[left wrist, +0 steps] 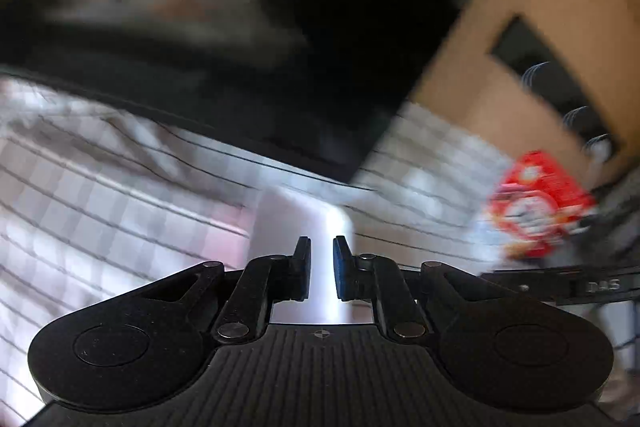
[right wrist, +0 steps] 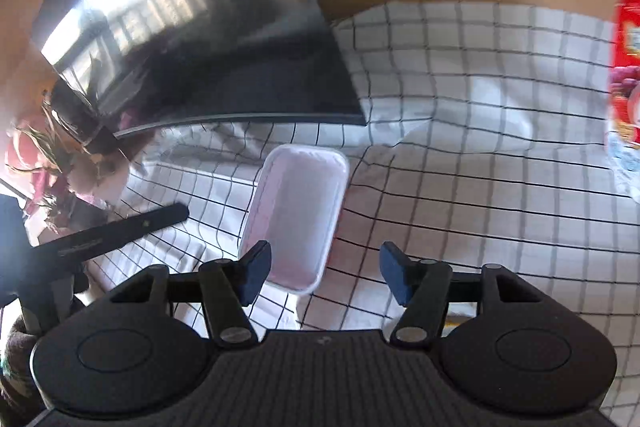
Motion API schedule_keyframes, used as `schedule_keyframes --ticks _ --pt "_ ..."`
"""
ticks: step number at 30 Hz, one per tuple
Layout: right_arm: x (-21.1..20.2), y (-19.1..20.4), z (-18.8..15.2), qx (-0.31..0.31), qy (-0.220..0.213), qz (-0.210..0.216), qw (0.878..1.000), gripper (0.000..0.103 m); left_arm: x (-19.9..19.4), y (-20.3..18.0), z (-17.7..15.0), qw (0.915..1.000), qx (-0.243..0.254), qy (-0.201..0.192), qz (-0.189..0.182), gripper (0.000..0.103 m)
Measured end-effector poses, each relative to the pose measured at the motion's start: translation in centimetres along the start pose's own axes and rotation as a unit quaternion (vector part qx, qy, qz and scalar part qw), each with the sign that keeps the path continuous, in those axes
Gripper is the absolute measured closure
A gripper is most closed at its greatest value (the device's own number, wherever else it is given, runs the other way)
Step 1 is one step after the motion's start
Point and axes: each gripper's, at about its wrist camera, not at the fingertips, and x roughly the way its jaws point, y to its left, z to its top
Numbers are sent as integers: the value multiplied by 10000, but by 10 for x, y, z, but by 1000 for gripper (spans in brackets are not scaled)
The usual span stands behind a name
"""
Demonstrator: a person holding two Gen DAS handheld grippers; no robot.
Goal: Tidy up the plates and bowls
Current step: 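Grasp the rim of the red-and-white rectangular dish with the left gripper, then carry the red-and-white dish over the bowl stack with the left gripper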
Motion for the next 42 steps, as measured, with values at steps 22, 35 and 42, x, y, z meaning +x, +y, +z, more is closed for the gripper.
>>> schedule_keyframes --ticks 22,35,42 --pt "169 -3 25 259 1563 -51 9874 82 127 49 -20 9877 -362 1216 914 75" --pt "149 15 13 22 1449 43 9894 82 89 39 -24 9882 -728 1196 622 80" --pt "52 19 5 -86 473 337 9983 82 5 -36 -9 9981 87 228 559 81"
